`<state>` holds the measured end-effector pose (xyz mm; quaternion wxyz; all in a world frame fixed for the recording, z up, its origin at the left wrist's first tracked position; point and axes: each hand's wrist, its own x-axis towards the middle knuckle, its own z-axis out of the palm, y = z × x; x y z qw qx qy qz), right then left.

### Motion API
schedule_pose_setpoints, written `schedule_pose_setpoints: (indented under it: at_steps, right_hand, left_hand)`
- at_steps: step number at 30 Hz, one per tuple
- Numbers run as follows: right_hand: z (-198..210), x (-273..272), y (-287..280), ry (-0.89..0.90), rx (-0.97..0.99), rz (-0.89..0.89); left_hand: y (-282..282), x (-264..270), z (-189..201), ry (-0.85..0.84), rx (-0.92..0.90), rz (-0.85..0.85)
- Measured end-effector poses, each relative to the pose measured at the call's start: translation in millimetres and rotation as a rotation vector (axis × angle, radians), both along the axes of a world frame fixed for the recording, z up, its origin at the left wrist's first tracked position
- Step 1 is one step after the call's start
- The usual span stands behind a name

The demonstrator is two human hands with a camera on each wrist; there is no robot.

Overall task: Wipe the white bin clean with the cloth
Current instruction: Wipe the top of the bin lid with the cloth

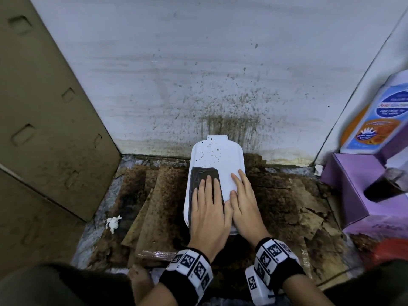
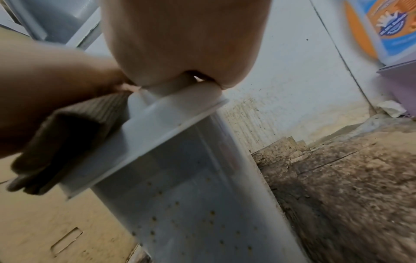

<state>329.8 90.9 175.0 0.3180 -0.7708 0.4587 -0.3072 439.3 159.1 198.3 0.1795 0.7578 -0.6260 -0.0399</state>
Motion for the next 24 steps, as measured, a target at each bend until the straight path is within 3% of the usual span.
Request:
schedule_pose_setpoints:
  at_steps: [7,14,21,24]
  right_hand:
    - [-3.0,1.4,1.6,0.001,-0.039,-0.024]
    - [-3.4,3.0,1.7,0.002,-0.024,-0.036]
    - [-4.3,4.0,2.8,0.007,-0.044,-0.059]
    - [-4.3,4.5,2.8,0.004,-0.044,-0.068]
  left_hand:
    - [4.4,18.9,-9.7,0.008,-0.009,-0.014]
    - [0.3,44.9,-3.2,0.351,0.047,-0.015]
    - [-15.8,61.2,-2.5,0.527,0.112,-0.009]
    - [-16.8,57.8,-1.4,0.513,0.090,-0.004]
